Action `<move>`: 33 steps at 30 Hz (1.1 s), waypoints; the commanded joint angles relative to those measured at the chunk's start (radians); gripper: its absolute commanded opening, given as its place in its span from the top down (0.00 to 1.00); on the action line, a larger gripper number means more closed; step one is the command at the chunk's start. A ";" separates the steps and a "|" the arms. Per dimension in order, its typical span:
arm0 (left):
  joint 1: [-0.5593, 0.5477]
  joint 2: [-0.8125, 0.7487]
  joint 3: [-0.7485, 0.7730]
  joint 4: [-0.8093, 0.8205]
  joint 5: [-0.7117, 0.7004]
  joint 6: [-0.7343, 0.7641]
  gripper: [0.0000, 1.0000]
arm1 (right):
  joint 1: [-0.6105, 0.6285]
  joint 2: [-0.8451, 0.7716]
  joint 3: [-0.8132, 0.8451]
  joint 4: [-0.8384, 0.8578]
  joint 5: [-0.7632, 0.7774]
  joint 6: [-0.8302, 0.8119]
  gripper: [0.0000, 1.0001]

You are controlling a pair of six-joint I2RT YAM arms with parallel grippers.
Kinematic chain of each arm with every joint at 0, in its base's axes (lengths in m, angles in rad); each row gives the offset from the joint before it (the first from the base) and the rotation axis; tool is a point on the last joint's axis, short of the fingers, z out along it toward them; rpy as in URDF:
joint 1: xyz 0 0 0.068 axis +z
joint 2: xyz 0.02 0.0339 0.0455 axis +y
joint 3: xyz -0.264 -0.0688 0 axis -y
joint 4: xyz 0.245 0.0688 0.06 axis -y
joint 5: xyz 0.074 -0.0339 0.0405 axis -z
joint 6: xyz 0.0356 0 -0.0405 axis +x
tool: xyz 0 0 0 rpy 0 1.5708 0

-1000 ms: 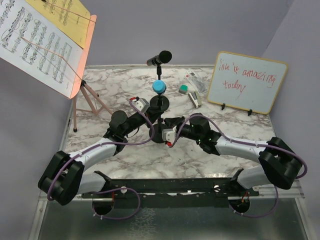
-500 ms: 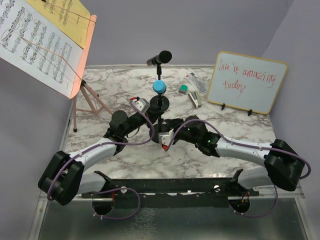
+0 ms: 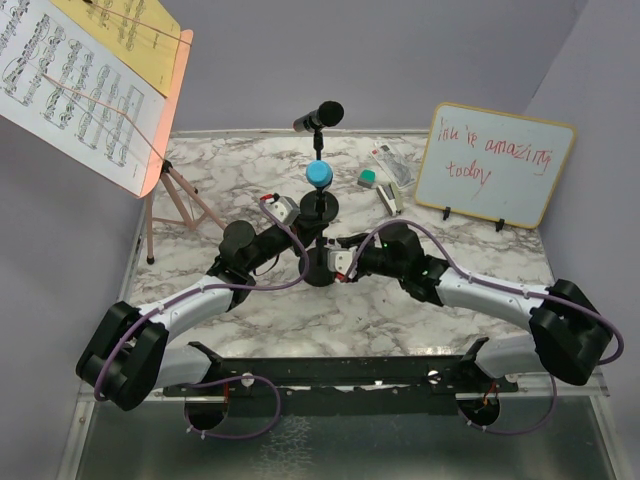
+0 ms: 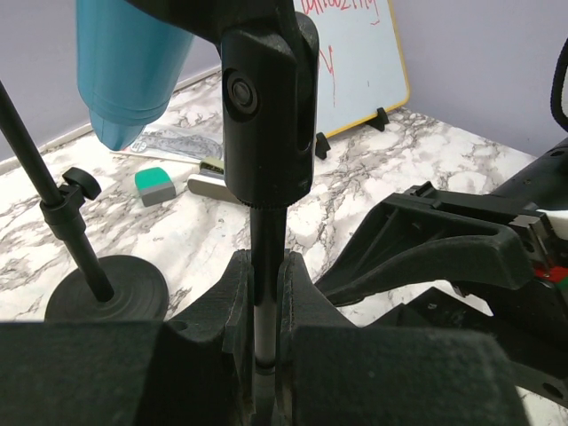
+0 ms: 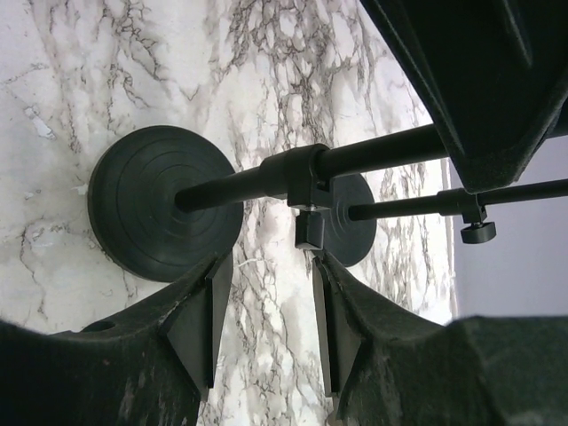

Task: Pack up the instrument practice props
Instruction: Unscrew the knob on the microphone stand.

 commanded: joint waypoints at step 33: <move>-0.005 0.041 0.027 -0.086 0.007 -0.075 1.00 | 0.141 0.225 -0.234 0.773 0.343 -0.600 0.99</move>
